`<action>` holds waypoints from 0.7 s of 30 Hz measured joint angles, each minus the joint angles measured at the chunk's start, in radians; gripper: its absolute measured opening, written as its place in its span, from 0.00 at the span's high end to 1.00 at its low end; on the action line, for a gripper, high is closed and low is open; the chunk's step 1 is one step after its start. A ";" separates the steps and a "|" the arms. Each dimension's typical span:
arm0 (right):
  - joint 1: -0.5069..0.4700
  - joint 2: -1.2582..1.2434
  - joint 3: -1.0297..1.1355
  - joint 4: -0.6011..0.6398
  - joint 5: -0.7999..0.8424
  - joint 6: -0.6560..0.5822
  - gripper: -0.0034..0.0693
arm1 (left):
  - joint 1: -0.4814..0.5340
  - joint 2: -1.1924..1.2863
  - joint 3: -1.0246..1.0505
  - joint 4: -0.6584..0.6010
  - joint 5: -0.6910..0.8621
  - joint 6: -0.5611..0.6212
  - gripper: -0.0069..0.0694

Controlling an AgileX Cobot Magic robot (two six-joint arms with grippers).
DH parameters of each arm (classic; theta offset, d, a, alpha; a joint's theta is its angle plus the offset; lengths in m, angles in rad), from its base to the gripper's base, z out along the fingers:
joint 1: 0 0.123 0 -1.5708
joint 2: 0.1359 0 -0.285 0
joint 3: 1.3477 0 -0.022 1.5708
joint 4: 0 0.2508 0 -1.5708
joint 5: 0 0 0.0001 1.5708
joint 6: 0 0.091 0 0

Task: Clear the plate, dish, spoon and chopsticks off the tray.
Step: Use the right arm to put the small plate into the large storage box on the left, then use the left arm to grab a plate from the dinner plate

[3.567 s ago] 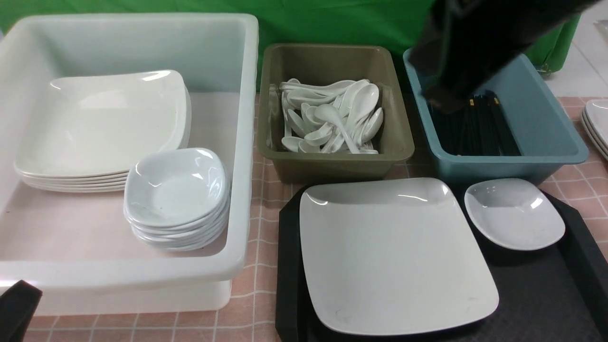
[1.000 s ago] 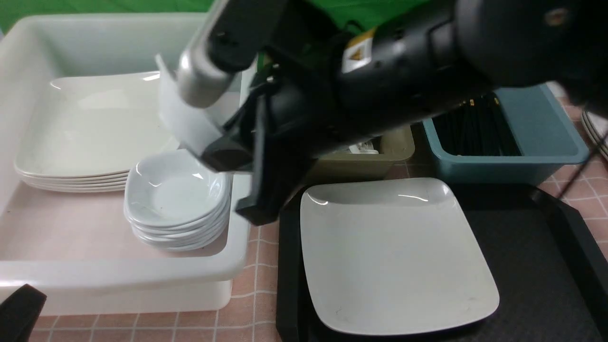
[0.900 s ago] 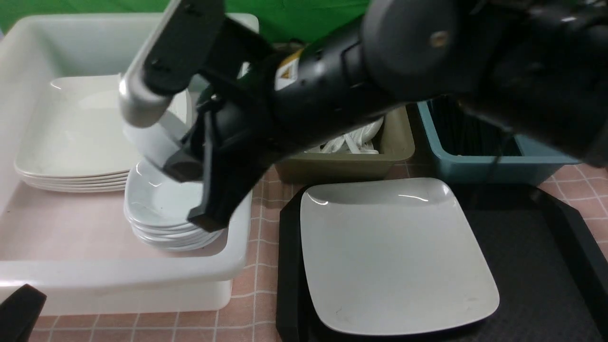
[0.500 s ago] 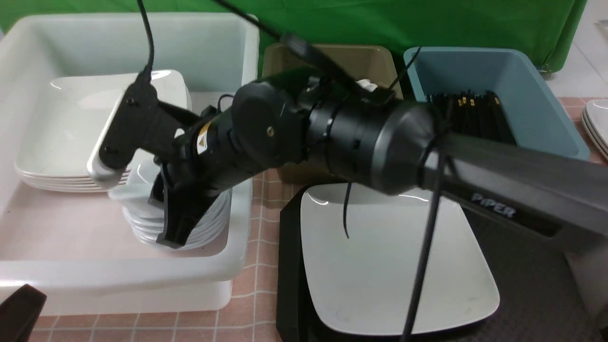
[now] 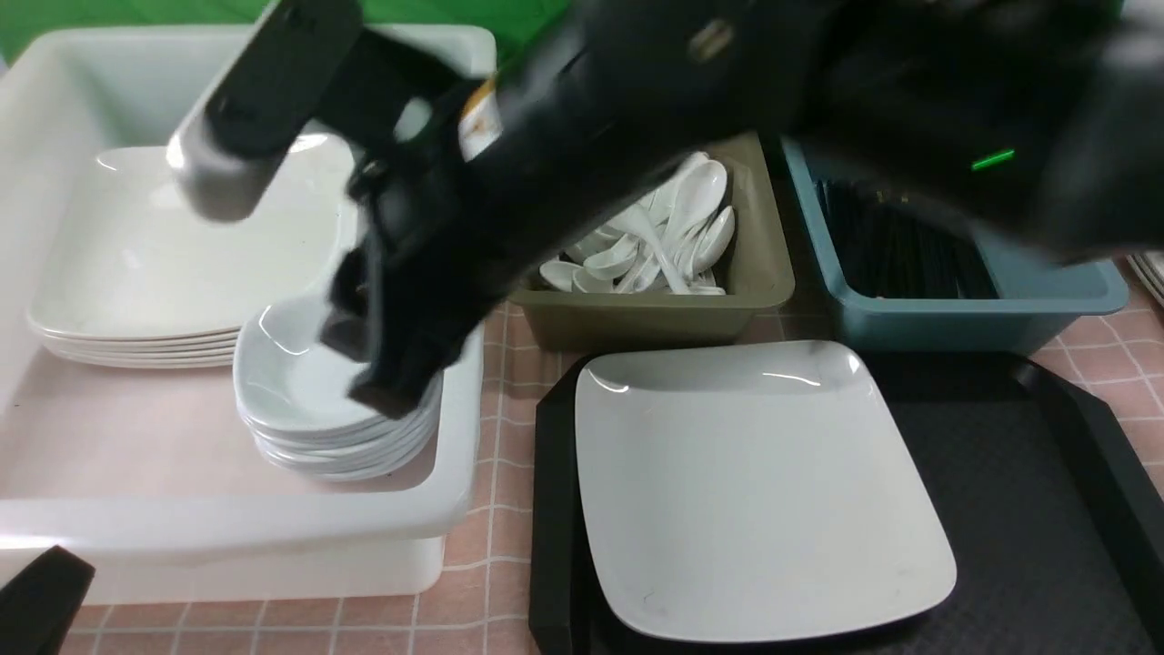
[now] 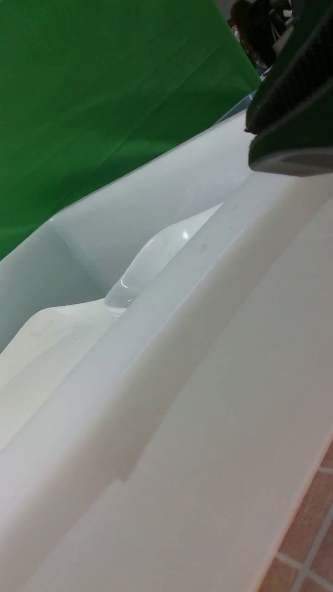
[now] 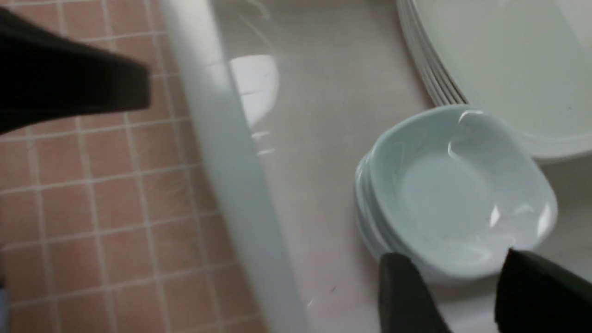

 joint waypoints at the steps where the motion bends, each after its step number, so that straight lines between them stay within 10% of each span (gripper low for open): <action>1: 0.000 -0.046 -0.001 -0.002 0.077 0.010 0.63 | 0.000 0.000 0.000 -0.011 0.008 0.000 0.88; 7: 0.000 -0.324 0.002 -0.073 0.252 0.129 0.91 | 0.000 0.000 0.000 -0.148 0.010 0.001 0.88; 21: 0.000 -0.871 0.316 -0.331 0.253 0.443 0.91 | 0.000 0.426 -0.611 -0.303 0.516 0.383 0.88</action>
